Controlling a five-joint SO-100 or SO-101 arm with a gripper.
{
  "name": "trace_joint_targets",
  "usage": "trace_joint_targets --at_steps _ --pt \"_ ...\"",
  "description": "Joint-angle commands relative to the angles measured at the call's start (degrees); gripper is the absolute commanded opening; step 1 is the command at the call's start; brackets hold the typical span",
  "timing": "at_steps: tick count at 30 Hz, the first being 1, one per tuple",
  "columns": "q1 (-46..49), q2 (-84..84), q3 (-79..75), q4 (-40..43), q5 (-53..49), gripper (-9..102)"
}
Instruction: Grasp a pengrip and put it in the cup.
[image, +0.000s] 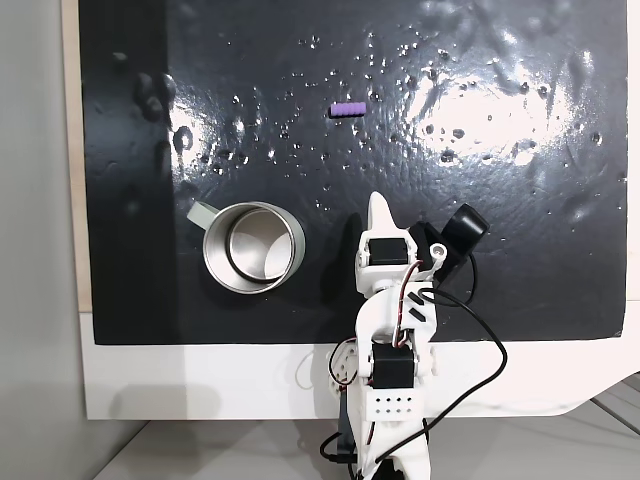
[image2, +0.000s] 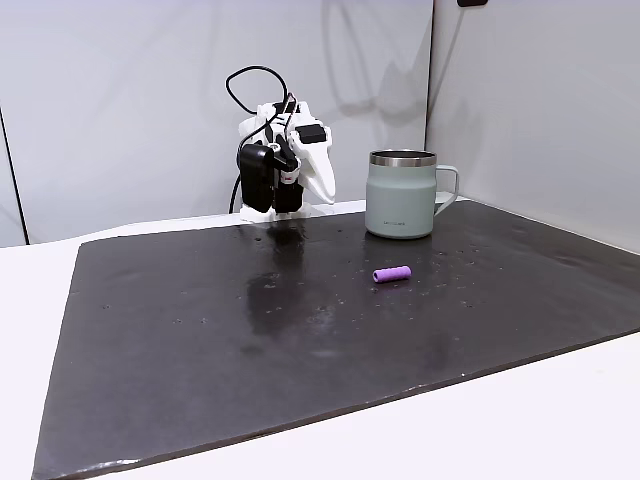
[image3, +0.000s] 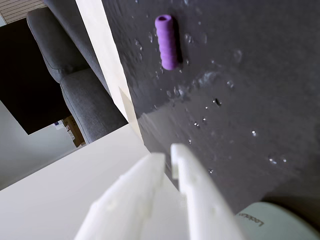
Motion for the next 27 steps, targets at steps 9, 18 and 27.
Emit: trace_joint_targets --at_steps 9,18,27 --pt "-0.62 0.35 -8.96 3.08 -2.99 0" --pt "-0.70 -25.49 -38.58 7.29 -2.64 0" --pt "0.88 -60.03 -72.33 16.79 2.11 2"
